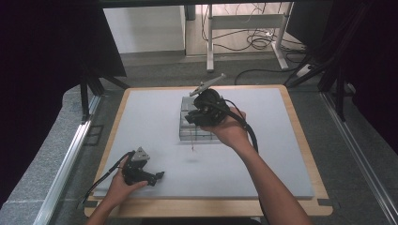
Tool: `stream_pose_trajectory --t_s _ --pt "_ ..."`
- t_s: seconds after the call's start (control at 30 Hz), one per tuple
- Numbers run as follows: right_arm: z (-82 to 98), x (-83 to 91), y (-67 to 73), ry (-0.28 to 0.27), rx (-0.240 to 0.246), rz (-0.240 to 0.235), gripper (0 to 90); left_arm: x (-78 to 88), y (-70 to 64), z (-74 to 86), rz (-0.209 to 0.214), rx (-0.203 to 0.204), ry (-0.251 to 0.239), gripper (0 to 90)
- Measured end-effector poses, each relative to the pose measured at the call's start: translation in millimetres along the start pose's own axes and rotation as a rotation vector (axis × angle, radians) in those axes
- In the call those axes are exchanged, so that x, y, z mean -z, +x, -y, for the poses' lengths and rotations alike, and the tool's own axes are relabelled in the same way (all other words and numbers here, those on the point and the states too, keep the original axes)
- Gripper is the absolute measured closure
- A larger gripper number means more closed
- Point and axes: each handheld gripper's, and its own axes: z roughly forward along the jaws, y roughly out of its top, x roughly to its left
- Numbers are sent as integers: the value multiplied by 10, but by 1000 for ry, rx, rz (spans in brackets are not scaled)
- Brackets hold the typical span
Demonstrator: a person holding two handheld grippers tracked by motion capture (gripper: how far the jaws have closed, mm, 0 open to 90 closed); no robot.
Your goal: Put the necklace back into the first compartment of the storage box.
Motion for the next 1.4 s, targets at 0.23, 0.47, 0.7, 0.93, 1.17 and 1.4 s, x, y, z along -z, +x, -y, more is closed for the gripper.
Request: stream_pose_trajectory --t_s 0.23,0.47,0.7,0.93,1.17,1.4 --pt "-67 44 -79 -17 -24 1 773 -1 -1 0 -1 0 -1 8" --pt "-149 53 -160 -33 -36 9 773 -1 -2 1 -2 0 -3 8" --pt "-236 60 -239 -55 -49 24 773 0 -2 1 -1 1 -1 8" --pt "-368 46 -315 -102 -60 29 773 -1 0 0 -1 0 -1 8" --pt "-404 -92 -426 -103 -93 27 773 -1 -1 0 -1 0 -1 8" --pt "-437 -203 -497 -107 -115 32 773 -2 -1 0 -1 0 -2 8"
